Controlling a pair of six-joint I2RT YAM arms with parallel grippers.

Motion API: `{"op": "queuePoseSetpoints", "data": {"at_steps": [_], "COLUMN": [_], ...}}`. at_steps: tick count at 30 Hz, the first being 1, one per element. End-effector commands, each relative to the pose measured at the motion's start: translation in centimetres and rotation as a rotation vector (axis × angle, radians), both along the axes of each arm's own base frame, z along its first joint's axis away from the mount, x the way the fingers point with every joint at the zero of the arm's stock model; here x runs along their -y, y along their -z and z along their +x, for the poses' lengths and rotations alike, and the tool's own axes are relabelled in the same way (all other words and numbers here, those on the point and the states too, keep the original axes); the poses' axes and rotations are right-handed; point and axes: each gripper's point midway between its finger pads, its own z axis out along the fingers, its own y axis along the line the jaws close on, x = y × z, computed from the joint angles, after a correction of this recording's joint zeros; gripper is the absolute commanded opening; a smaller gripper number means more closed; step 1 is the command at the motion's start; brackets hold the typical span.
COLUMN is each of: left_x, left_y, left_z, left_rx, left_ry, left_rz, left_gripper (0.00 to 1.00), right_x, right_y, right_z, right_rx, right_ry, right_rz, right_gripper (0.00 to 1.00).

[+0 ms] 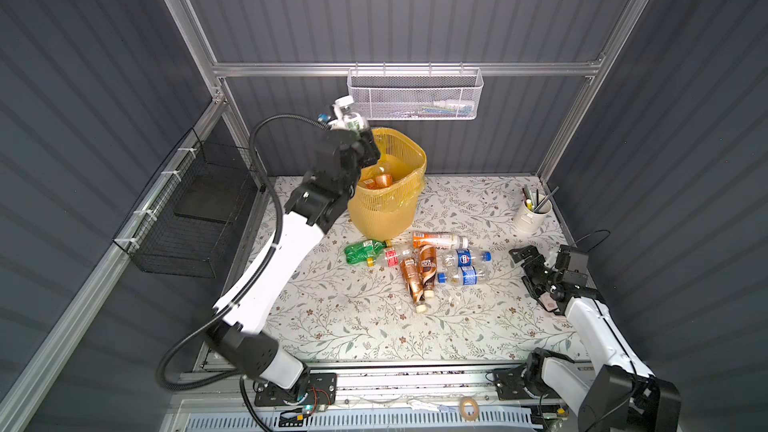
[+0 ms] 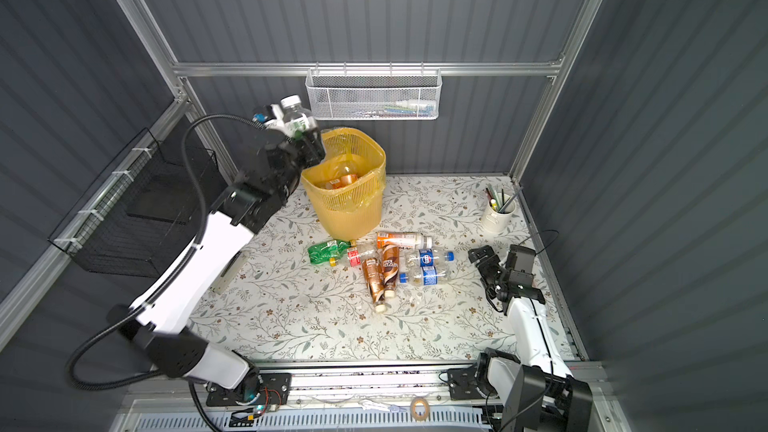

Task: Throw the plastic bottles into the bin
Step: 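Lift the lime-label bottle over the bin and open the left gripper, then reach the right gripper to the clear bottle while the left arm lowers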

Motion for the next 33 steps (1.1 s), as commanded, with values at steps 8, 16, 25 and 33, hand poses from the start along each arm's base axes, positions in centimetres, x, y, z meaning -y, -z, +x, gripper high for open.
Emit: {"op": "queuePoseSetpoints", "data": {"at_steps": [8,16,25,33], "left_x": [0.0,-1.8,-3.8,-5.8], "left_y": [1.1,2.5,8.1,12.1], "left_z": [-2.3,-5.9,-9.7,-11.9], "left_rx": [-0.004,0.045,-0.029,-0.096], "left_ry": [0.094,0.080,-0.018,-0.113], "left_rz": [0.051,0.088,0.237,0.208], "left_gripper": [1.00,0.99,0.99,0.99], "right_x": [0.2,-0.7,-4.1,-7.9], "right_y": [-2.4,-2.1,-0.7,0.5], "right_z": [-0.3,-0.4,-2.0,-3.4], "right_rx": [0.051,0.008,-0.092,-0.187], "right_ry": [0.005,0.015,0.074,0.092], "right_rz": [-0.035,-0.045,0.028,0.071], "right_gripper": [0.99,0.99,0.99,0.99]}}
